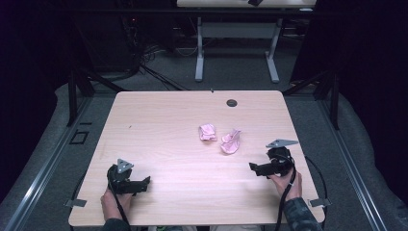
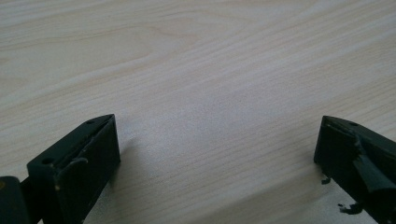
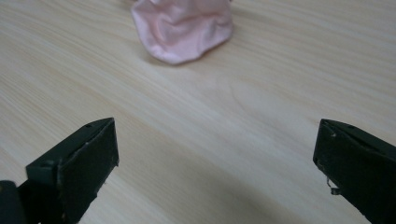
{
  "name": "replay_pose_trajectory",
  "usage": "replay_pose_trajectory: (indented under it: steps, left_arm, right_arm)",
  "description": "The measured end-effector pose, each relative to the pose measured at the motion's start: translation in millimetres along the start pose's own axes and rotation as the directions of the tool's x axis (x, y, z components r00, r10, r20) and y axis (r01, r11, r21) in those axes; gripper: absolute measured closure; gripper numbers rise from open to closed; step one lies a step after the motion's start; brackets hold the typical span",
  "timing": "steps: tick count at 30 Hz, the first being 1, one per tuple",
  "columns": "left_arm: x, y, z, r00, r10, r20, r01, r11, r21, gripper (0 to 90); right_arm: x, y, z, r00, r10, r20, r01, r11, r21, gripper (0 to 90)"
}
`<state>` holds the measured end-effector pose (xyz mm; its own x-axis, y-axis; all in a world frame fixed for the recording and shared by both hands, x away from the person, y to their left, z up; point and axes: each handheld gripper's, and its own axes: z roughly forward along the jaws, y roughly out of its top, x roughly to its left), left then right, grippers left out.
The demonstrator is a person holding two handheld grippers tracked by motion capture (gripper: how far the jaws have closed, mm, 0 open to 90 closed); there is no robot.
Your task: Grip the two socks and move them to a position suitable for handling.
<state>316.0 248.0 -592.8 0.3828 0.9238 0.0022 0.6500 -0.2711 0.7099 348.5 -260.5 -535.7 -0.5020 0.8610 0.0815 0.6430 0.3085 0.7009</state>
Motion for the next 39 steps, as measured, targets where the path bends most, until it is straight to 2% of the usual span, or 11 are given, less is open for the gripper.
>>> replay_pose_trajectory:
  steps: [5, 10, 18, 19, 21, 23, 24, 29, 32, 35, 39]
  left_arm:
    - [0.0, 0.0, 0.1, 1.0000, -0.003, -0.001, 0.003, 1.0000, -0.002, 0.3]
    - [0.0, -0.1, 0.1, 1.0000, -0.004, -0.002, 0.004, 1.0000, -0.001, 0.3]
    - [0.3, 0.0, 0.3, 0.9999, -0.009, -0.006, 0.009, 1.0000, -0.003, 0.3]
    - [0.3, 0.0, 0.3, 0.9999, -0.009, -0.007, 0.009, 1.0000, -0.002, 0.3]
    - [0.3, 0.0, 0.3, 0.9999, -0.009, -0.006, 0.009, 1.0000, -0.003, 0.3]
    - [0.2, 0.0, 0.3, 0.9999, -0.009, -0.006, 0.009, 1.0000, -0.003, 0.3]
    - [0.2, -0.1, 0.3, 0.9999, -0.009, -0.007, 0.009, 1.0000, -0.003, 0.3]
    - [0.2, -0.1, 0.2, 0.9999, -0.009, -0.006, 0.009, 1.0000, -0.003, 0.3]
    - [0.2, -0.1, 0.2, 0.9999, -0.008, -0.006, 0.008, 1.0000, -0.003, 0.4]
    - [0.2, -0.1, 0.2, 0.9999, -0.008, -0.006, 0.008, 1.0000, -0.003, 0.4]
    - [0.2, 0.0, 0.2, 0.9999, -0.008, -0.006, 0.008, 1.0000, -0.003, 0.4]
  right_arm:
    - [7.8, 28.3, 14.2, 0.9983, -0.053, -0.024, 0.053, 0.999, 0.004, 0.0]
    - [14.0, 56.8, 31.8, 0.9957, -0.081, -0.045, 0.081, 0.997, 0.003, 0.3]
    - [16.2, 90.1, 69.2, 0.9914, -0.127, -0.029, 0.128, 0.991, 0.029, 7.5]
    - [16.7, 93.4, 75.4, 0.9913, -0.127, -0.034, 0.128, 0.991, 0.025, 10.7]
    - [19.7, 96.2, 89.0, 0.9861, -0.166, -0.014, 0.166, 0.985, 0.043, 15.8]
    - [17.9, 95.8, 102.2, 0.9866, -0.163, -0.010, 0.163, 0.983, 0.084, 18.0]
    - [17.0, 94.1, 108.6, 0.9891, -0.147, -0.013, 0.147, 0.985, 0.086, 24.6]
    - [12.1, 86.6, 128.7, 0.9910, -0.134, 0.001, 0.132, 0.979, 0.152, 34.2]
    - [12.7, 84.8, 128.6, 0.9918, -0.128, -0.004, 0.127, 0.982, 0.136, 46.7]
    - [15.0, 84.6, 127.6, 0.9906, -0.137, -0.002, 0.136, 0.982, 0.130, 64.5]
    - [15.5, 84.7, 126.8, 0.9902, -0.139, 0.008, 0.137, 0.982, 0.129, 73.8]
